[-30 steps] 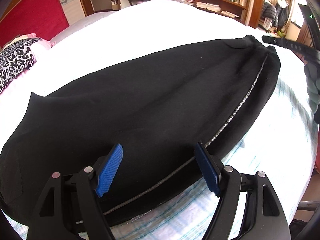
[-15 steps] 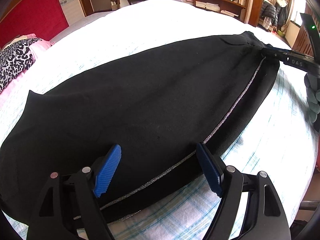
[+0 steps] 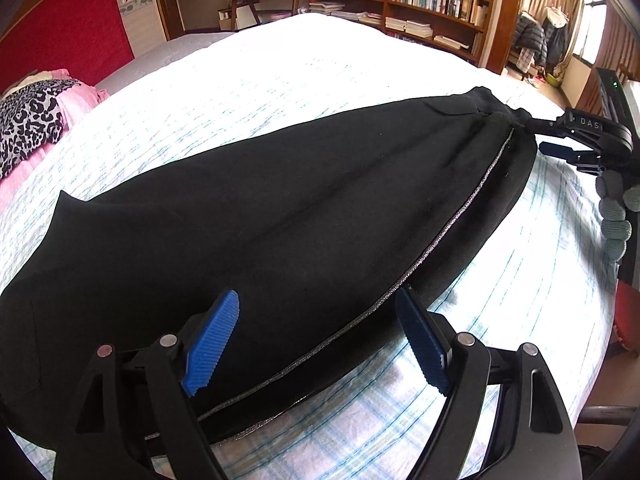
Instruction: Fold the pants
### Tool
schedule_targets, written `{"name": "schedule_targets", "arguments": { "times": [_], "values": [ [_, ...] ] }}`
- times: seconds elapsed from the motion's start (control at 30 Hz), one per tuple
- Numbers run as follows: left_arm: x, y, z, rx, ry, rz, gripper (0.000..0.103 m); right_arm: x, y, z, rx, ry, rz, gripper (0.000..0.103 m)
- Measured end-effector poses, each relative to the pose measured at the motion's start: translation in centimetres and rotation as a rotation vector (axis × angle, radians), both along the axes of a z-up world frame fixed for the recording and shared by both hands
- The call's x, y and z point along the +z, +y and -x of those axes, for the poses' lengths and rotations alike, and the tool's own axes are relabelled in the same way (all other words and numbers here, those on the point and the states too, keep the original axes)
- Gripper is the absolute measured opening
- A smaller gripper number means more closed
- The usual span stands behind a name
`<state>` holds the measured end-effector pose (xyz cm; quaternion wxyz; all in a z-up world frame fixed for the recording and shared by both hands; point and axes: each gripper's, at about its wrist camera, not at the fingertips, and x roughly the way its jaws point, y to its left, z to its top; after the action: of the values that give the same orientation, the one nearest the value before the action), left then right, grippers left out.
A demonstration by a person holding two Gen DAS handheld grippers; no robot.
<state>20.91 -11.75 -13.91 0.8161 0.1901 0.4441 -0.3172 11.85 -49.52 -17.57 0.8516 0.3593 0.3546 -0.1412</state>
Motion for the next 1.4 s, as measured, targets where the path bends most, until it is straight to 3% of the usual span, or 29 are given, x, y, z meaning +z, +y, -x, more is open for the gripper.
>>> {"name": "schedule_targets", "arguments": {
  "times": [0.1, 0.17, 0.23, 0.27, 0.3, 0.4, 0.5, 0.67, 0.83, 1.03, 1.2, 1.4],
  "values": [
    [0.4, 0.1, -0.7, 0.025, 0.006, 0.009, 0.080, -0.3, -0.5, -1.1, -0.024, -0.015, -0.024, 0.066],
    [0.7, 0.2, -1.0, 0.039, 0.006, 0.020, 0.080, -0.3, -0.3, -2.0, -0.020, -0.018, -0.033, 0.061],
    [0.9, 0.4, -1.2, 0.046, 0.012, 0.029, 0.080, -0.2, -0.1, -2.5, -0.019, -0.007, -0.020, 0.050],
    [0.9, 0.4, -1.4, 0.050, 0.017, 0.034, 0.081, -0.2, 0.1, -2.6, -0.020, 0.000, -0.009, 0.035],
    [0.9, 0.5, -1.6, 0.054, 0.025, 0.039, 0.081, -0.1, 0.2, -2.7, -0.022, 0.010, 0.005, 0.028],
    [0.8, 1.0, -2.2, 0.078, 0.060, 0.057, 0.081, 0.9, 0.9, -2.8, -0.007, 0.011, 0.060, 0.017],
    [0.6, 1.6, -2.8, 0.106, 0.082, 0.066, 0.081, 3.2, 2.8, -2.9, 0.019, -0.002, 0.175, 0.016],
    [1.5, 3.2, -3.6, 0.131, 0.050, 0.062, 0.081, 7.5, 7.5, -3.5, 0.105, -0.063, 0.351, 0.016],
    [2.1, 5.0, -4.7, 0.191, 0.051, 0.086, 0.081, 10.7, 12.7, -4.4, 0.187, -0.128, 0.449, 0.015],
    [2.2, 8.5, -6.1, 0.282, 0.110, 0.158, 0.081, 13.4, 19.1, -6.0, 0.283, -0.203, 0.500, 0.015],
    [2.8, 11.9, -6.9, 0.356, 0.102, 0.188, 0.081, 13.9, 25.3, -7.5, 0.374, -0.227, 0.541, 0.015],
    [2.9, 16.5, -7.1, 0.452, 0.124, 0.228, 0.081, 11.4, 32.7, -9.6, 0.473, -0.190, 0.581, 0.015]
  ]
}}
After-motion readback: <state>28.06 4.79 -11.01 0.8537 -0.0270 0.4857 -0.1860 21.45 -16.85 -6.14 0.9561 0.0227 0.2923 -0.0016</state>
